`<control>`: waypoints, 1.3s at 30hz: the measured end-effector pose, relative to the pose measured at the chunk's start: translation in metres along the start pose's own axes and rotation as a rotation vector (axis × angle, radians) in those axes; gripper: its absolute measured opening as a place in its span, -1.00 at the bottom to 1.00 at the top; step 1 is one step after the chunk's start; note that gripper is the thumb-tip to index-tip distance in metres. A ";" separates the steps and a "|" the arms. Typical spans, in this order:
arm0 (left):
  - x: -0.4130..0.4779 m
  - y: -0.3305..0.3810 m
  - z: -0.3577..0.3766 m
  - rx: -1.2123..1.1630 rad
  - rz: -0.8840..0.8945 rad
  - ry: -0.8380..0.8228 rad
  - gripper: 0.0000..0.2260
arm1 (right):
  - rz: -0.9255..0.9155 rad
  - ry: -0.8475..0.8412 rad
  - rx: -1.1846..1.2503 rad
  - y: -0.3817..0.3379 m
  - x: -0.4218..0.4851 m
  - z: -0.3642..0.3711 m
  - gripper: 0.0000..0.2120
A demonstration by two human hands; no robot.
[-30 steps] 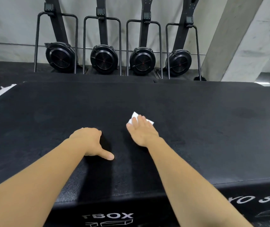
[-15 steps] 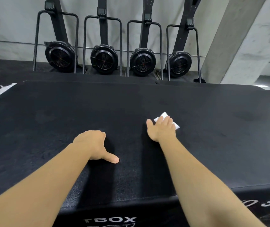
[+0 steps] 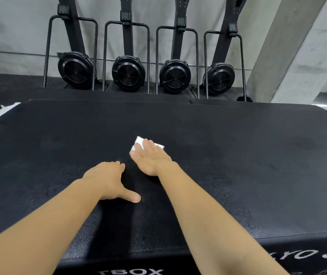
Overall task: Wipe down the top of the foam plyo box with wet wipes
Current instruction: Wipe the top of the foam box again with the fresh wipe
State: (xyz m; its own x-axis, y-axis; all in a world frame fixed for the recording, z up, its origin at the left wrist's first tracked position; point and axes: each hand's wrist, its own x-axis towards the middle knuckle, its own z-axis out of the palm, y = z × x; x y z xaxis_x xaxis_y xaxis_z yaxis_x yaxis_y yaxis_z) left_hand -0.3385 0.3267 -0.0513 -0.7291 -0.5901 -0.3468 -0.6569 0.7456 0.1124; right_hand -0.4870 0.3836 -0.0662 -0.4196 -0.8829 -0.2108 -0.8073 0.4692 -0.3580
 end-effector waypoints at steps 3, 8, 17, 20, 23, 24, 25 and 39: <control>0.000 0.001 -0.003 -0.023 -0.015 -0.025 0.15 | 0.121 0.076 -0.018 0.039 0.004 -0.013 -0.60; 0.002 0.000 -0.002 -0.004 -0.007 -0.031 0.15 | 0.277 0.218 -0.043 0.116 -0.009 -0.035 -0.63; 0.003 0.003 -0.002 0.023 0.007 -0.048 0.12 | 0.406 0.200 -0.197 0.139 -0.003 -0.037 -0.58; 0.003 0.003 -0.003 0.023 0.012 -0.052 0.12 | 0.325 0.201 -0.198 0.103 0.006 -0.026 -0.51; 0.001 0.005 -0.003 0.031 0.006 -0.052 0.10 | 0.218 0.190 -0.101 0.057 0.010 -0.012 -0.49; 0.001 0.005 -0.003 0.038 0.006 -0.046 0.09 | 0.180 0.185 -0.069 0.041 0.011 -0.007 -0.50; 0.000 0.005 -0.003 0.040 0.007 -0.040 0.07 | 0.137 0.168 -0.041 0.025 0.012 -0.001 -0.51; 0.001 0.006 -0.006 0.005 0.032 -0.033 -0.10 | 0.124 0.082 0.159 0.011 0.016 -0.003 -0.76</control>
State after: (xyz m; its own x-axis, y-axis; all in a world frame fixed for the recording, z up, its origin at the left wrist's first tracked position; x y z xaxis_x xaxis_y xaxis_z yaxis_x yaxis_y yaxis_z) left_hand -0.3443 0.3288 -0.0452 -0.7432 -0.5553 -0.3733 -0.6320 0.7657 0.1193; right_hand -0.5045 0.3743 -0.0710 -0.5493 -0.8137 -0.1900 -0.6744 0.5660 -0.4742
